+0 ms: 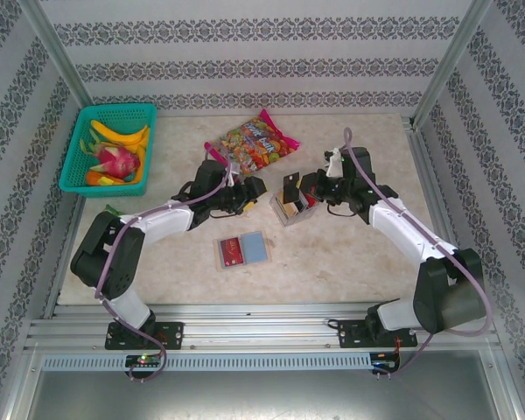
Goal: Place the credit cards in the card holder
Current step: Insert the credit card into the card slot.
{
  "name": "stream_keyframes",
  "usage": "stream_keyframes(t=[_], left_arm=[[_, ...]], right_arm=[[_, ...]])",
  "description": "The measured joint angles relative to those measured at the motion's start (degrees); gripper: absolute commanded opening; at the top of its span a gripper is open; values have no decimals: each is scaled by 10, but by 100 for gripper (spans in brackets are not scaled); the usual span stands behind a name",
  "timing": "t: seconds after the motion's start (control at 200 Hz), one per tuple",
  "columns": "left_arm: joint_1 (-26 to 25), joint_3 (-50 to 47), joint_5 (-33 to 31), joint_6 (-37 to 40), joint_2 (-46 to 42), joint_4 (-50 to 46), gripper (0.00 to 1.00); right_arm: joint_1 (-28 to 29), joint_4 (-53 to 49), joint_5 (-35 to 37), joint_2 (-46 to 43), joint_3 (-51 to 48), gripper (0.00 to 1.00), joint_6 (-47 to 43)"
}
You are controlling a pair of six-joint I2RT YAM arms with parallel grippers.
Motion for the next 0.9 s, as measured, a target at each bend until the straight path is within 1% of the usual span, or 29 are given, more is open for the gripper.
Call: stream_keyframes(t=[0.1,0.205,0.245,0.44,0.61,0.689,0.754,0.834,0.864,0.899], left_arm=[[0,-2,33,-17,-1,47,63],[0,-2,58,-33,-1,85,52],[0,-2,66,-39,-1,96,46],[0,-2,83,-58,-1,126,32],[1,-10,88,-68,-2,139,16],[1,-13,88,-73,-2,144,12],[1,-14,88,-79,-2,148,7],[1,-14,87,-96,-2,151,3],[1,-14,87,-105,-2,151,1],[1,-15,87,-119,-2,151,0]], right_arm=[[-1,57,-50,0,-21,1,54],[-1,101,-83,0,-24,1,91],[-1,115,-91,0,-24,1,101],[-3,139,-110,11,-25,1,120],[-7,141,-118,20,-25,2,122],[-7,140,-119,23,-25,3,121],[-11,139,-120,28,-25,6,122],[-14,139,-122,36,-25,7,124],[-14,139,-123,39,-25,10,125],[-15,139,-125,40,-25,15,129]])
